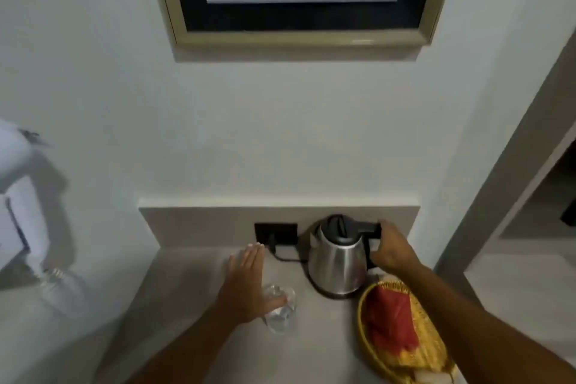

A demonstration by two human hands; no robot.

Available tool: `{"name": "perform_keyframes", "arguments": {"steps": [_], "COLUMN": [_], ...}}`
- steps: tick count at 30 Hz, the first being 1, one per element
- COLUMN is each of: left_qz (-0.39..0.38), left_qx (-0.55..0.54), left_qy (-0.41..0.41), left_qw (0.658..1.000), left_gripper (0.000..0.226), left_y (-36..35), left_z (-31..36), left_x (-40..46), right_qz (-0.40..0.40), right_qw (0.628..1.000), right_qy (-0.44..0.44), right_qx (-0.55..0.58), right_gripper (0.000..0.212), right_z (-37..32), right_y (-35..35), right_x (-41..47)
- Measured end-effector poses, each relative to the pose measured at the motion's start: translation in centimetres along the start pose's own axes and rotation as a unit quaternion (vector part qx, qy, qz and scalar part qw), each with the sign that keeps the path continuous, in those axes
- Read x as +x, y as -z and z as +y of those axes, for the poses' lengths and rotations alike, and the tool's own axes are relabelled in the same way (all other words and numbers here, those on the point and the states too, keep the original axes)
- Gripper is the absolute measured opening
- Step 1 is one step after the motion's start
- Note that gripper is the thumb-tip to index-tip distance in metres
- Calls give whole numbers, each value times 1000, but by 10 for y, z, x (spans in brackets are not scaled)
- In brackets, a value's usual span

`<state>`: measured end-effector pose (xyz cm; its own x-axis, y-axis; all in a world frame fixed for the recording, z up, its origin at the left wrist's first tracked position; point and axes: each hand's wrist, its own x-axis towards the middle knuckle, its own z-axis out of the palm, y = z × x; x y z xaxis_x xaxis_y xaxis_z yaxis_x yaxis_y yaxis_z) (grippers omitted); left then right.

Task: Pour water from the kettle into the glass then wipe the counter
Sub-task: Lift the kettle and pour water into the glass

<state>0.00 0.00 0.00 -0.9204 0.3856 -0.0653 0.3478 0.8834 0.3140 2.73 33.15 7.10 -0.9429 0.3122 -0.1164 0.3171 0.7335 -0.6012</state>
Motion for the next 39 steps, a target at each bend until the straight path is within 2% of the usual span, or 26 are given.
{"name": "perform_keyframes", "arguments": {"steps": [3, 5, 9, 12, 16, 20, 24, 28, 31, 39], "left_qz": [-72, -92, -40, -7, 26, 26, 31, 25, 26, 18], "left_qx": [-69, -181, -309, -373, -417, -438, -448, -467, -470, -469], "left_qy": [23, 54, 113, 144, 159, 176, 179, 174, 170, 166], "left_qw": [995, 978, 944, 917, 894, 881, 875, 867, 866, 867], "left_gripper": [138, 141, 117, 90, 82, 79, 72, 68, 65, 61], "left_y": [-34, -50, -65, -77, -83, -82, -82, -83, -86, -88], "left_z": [-6, -7, -2, -1, 3, 8, 8, 6, 3, 1], "left_x": [-17, -25, -25, -22, -26, -30, -33, -34, -35, -35], "right_qz": [44, 58, 50, 54, 68, 67, 59, 68, 75, 96], "right_qw": [997, 992, 982, 979, 977, 991, 992, 955, 923, 861], "right_qy": [-46, -72, -117, -123, -114, -42, 107, 229, 295, 375], "right_qx": [51, 80, 137, 150, 167, 108, -36, -177, -235, -329], "right_gripper": [56, 48, 29, 32, 39, 32, 31, 26, 21, 15], "right_z": [4, 4, 13, 17, 7, -28, -76, -119, -137, -162], "right_y": [-2, -2, -8, -11, -17, -6, 12, 16, 12, 1], "right_x": [13, 22, 37, 43, 37, 24, 7, -7, -16, -40]}}
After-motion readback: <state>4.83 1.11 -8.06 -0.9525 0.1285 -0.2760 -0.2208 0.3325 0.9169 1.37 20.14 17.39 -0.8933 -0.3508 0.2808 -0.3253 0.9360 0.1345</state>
